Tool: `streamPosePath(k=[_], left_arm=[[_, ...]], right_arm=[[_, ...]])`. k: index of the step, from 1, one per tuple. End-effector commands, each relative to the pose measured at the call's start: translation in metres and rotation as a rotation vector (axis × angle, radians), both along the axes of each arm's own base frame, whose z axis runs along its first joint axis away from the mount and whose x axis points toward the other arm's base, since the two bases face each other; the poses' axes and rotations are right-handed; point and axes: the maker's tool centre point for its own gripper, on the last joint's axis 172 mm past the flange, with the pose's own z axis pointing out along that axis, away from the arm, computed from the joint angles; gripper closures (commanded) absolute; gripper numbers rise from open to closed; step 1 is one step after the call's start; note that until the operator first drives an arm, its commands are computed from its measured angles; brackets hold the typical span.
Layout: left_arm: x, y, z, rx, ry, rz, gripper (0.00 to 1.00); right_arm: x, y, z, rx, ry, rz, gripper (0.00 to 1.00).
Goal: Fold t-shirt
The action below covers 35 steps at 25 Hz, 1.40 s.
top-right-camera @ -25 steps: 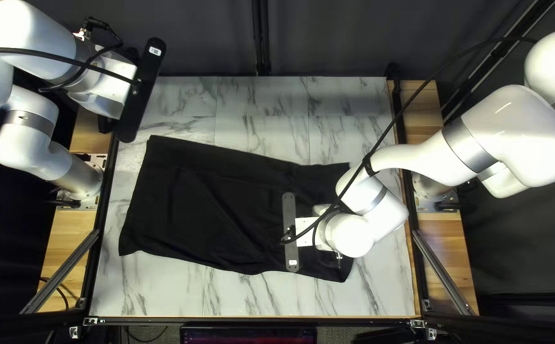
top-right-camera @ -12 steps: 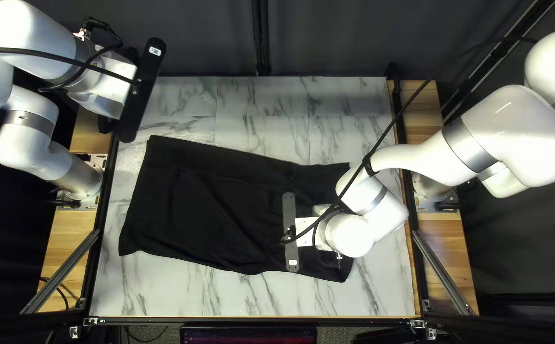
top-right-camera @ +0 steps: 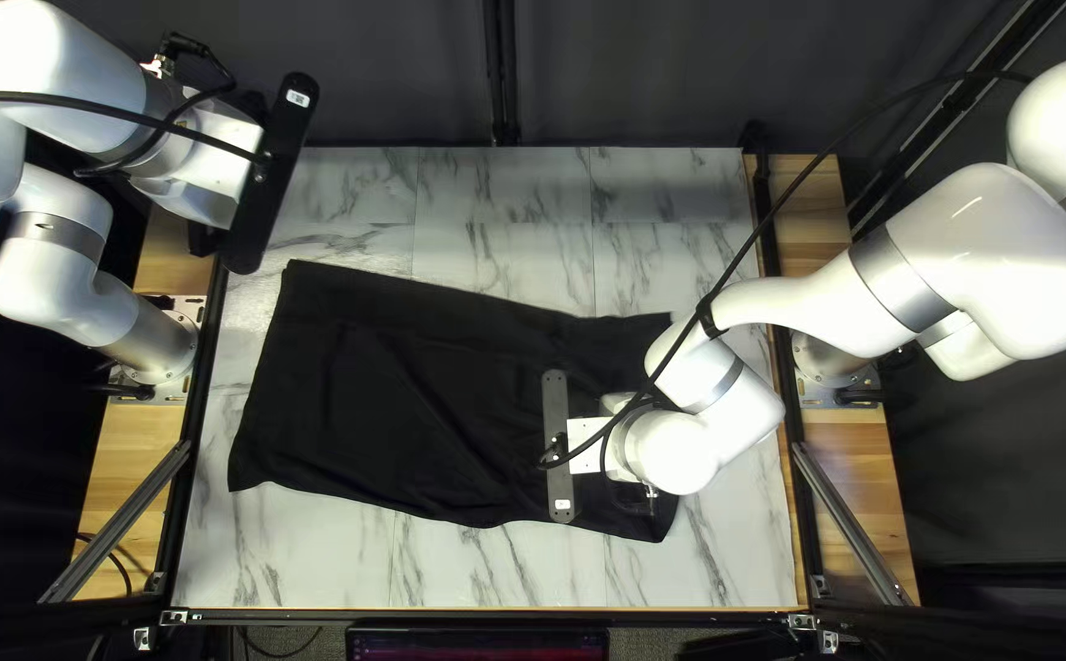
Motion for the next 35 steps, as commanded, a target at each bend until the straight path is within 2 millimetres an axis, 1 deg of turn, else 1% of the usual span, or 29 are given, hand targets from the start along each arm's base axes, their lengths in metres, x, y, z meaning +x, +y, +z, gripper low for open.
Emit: streamPosePath(k=[1, 24, 25, 27, 29, 32, 35], left_arm=[[0.0, 0.0, 0.0, 0.0, 0.0, 0.0, 0.0], [0.0, 0.0, 0.0, 0.0, 0.0, 0.0, 0.0], [0.0, 0.0, 0.0, 0.0, 0.0, 0.0, 0.0], [0.0, 0.0, 0.0, 0.0, 0.0, 0.0, 0.0], [0.0, 0.0, 0.0, 0.0, 0.0, 0.0, 0.0], [0.0, 0.0, 0.0, 0.0, 0.0, 0.0, 0.0], [0.0, 0.0, 0.0, 0.0, 0.0, 0.0, 0.0]], right_arm=[[0.0, 0.0, 0.0, 0.0, 0.0, 0.0, 0.0], [0.0, 0.0, 0.0, 0.0, 0.0, 0.0, 0.0], [0.0, -0.003, -0.003, -0.015, 0.004, -0.002, 0.0], [0.01, -0.008, -0.016, -0.058, 0.031, -0.03, 0.0], [0.015, -0.012, -0.025, -0.085, 0.05, -0.048, 0.0], [0.017, -0.017, -0.03, -0.116, 0.066, -0.064, 0.0], [0.019, -0.015, -0.034, -0.143, 0.072, -0.071, 0.0]])
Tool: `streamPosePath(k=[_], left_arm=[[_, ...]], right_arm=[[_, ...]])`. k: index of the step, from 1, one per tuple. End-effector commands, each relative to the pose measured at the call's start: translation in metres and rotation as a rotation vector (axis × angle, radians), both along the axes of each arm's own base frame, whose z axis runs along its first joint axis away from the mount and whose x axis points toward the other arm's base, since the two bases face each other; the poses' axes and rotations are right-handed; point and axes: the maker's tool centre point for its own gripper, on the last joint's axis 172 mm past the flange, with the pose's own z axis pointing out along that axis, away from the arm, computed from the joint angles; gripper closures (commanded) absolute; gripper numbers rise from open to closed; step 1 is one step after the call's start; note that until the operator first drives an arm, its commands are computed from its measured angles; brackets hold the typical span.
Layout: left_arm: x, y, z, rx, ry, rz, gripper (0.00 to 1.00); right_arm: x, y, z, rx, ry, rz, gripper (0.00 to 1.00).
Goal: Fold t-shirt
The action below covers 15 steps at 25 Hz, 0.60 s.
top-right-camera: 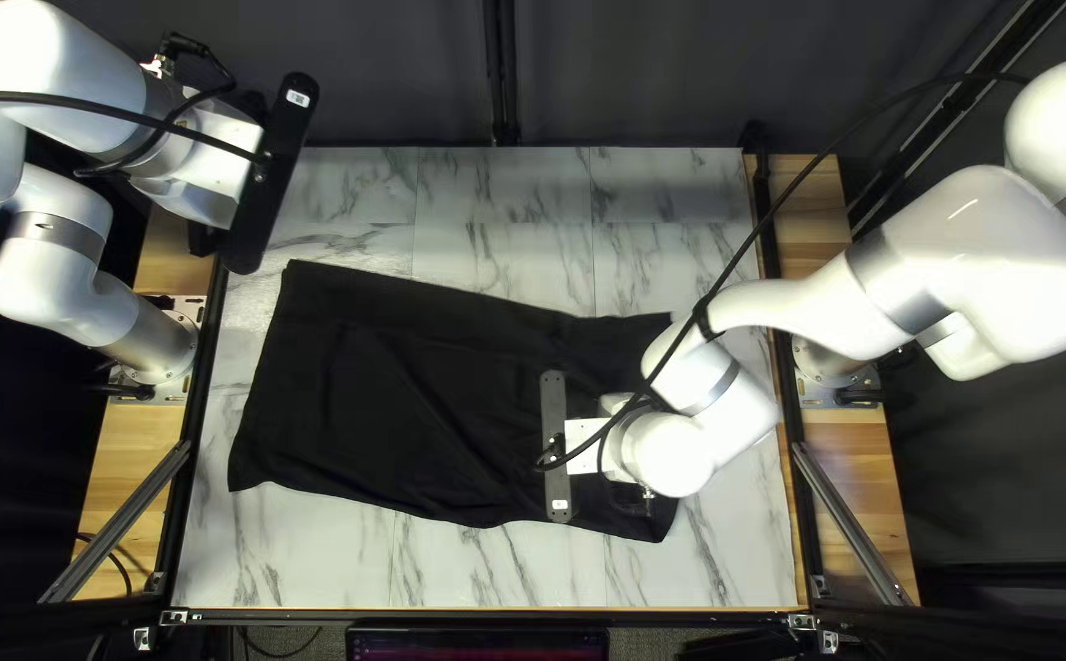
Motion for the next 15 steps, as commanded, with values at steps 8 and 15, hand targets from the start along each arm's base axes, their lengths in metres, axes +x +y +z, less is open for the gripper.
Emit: streamPosePath(k=[8, 15], left_arm=[[0.0, 0.0, 0.0, 0.0, 0.0, 0.0, 0.0], [0.0, 0.0, 0.0, 0.0, 0.0, 0.0, 0.0]], right_arm=[[-0.006, -0.005, -0.005, -0.069, 0.036, -0.004, 0.0], [0.005, -0.018, -0.006, -0.085, 0.054, -0.006, 0.0]])
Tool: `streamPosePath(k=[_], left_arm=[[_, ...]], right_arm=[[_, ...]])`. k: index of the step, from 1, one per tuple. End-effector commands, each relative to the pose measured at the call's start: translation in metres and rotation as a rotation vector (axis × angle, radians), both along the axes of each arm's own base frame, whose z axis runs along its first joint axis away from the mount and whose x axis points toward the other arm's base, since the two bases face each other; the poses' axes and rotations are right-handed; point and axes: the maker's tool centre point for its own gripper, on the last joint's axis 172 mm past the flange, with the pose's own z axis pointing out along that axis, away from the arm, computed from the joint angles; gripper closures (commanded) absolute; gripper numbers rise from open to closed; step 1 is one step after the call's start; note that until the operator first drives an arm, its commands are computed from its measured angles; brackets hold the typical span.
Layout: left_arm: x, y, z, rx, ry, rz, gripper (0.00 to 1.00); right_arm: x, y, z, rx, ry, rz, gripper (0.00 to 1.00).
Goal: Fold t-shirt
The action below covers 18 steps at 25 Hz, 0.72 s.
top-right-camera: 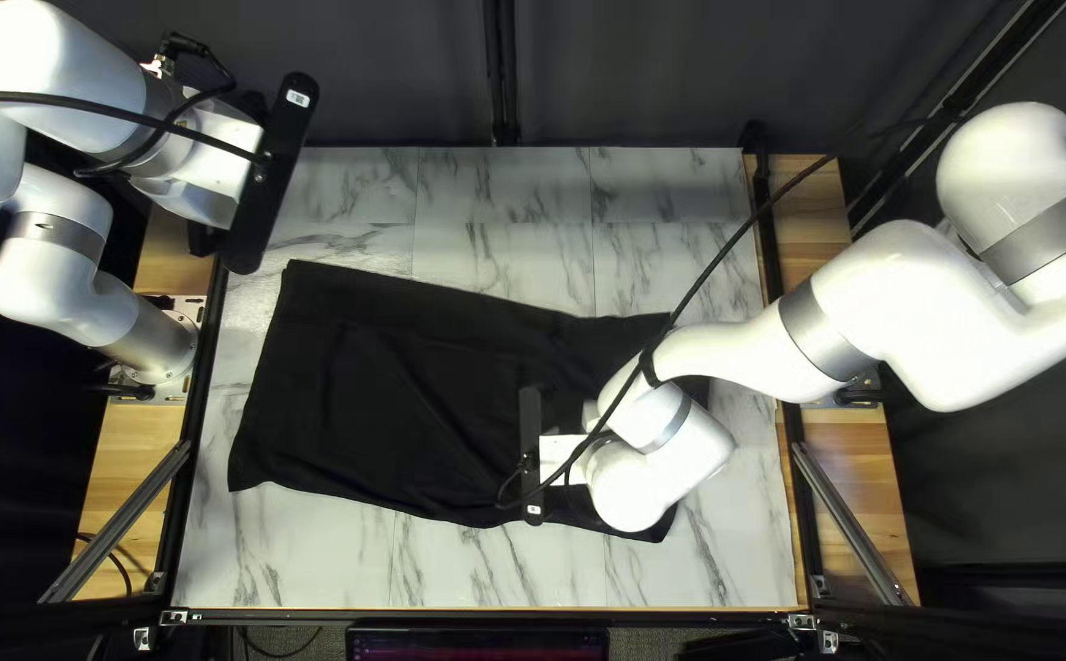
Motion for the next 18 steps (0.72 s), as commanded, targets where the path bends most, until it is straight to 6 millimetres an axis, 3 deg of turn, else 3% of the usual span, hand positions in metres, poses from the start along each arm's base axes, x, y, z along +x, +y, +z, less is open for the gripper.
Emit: streamPosePath(k=[1, 8, 18], left_arm=[[0.0, 0.0, 0.0, 0.0, 0.0, 0.0, 0.0], [0.0, 0.0, 0.0, 0.0, 0.0, 0.0, 0.0], [0.0, 0.0, 0.0, 0.0, 0.0, 0.0, 0.0]], right_arm=[[0.006, -0.008, 0.0, -0.011, 0.004, -0.001, 0.0], [0.004, -0.026, 0.006, -0.026, 0.018, -0.013, 0.0], [-0.009, -0.06, 0.032, -0.046, 0.019, -0.016, 0.0]])
